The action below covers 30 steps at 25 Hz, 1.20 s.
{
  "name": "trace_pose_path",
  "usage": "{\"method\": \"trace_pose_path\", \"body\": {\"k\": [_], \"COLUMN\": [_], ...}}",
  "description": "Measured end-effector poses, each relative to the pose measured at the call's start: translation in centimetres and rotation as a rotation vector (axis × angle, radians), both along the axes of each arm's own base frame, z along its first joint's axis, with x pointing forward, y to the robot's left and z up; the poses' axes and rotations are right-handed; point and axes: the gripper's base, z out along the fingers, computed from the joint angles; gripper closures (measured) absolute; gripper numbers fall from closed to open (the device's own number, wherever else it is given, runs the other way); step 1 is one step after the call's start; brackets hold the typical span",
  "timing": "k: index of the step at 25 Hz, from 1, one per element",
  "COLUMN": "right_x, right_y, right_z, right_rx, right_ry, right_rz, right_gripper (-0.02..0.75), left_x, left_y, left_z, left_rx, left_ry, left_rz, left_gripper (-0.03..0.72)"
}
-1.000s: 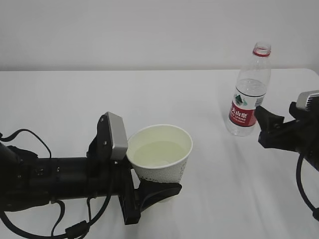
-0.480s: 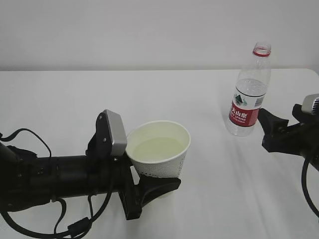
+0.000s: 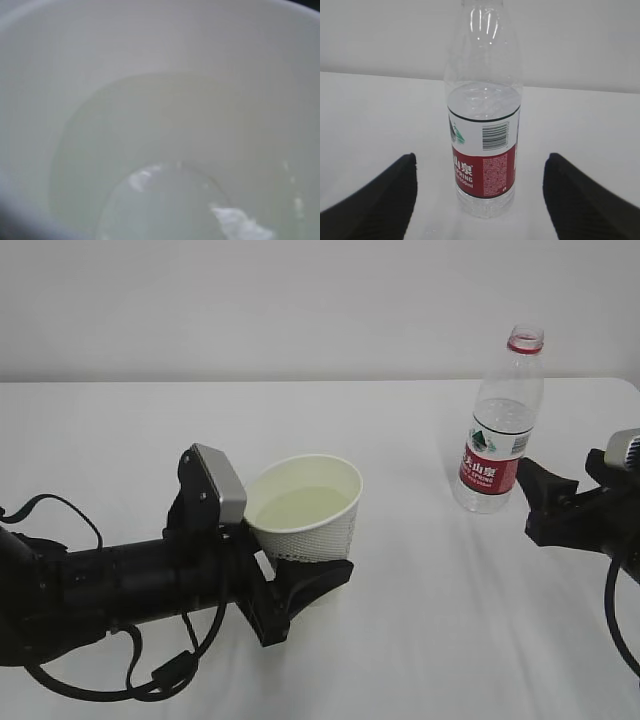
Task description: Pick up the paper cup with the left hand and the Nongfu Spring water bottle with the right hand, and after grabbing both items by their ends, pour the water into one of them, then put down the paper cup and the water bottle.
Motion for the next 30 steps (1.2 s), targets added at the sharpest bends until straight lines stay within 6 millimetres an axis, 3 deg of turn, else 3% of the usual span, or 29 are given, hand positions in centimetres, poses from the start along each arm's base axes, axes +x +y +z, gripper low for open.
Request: {"method": "trace_pose_path", "body": {"k": [23,30], "right_x": [0.0,0.0], "right_y": [0.0,0.0], "right_z": [0.0,0.0], "right_rx": [0.000,0.000], "right_ry": [0.000,0.000], "right_rz": [0.000,0.000], "right_gripper": [0.144,0.145], "left_x": [2.3,3.4], "left_y": [1.5,3.1], "left_z": [0.3,0.3], "left_rx": [-0.040,-0.043], "left_ry": [-0.009,-0.006], "left_rz": [0.307,0.388], "left_gripper": [0.181,0.181]}}
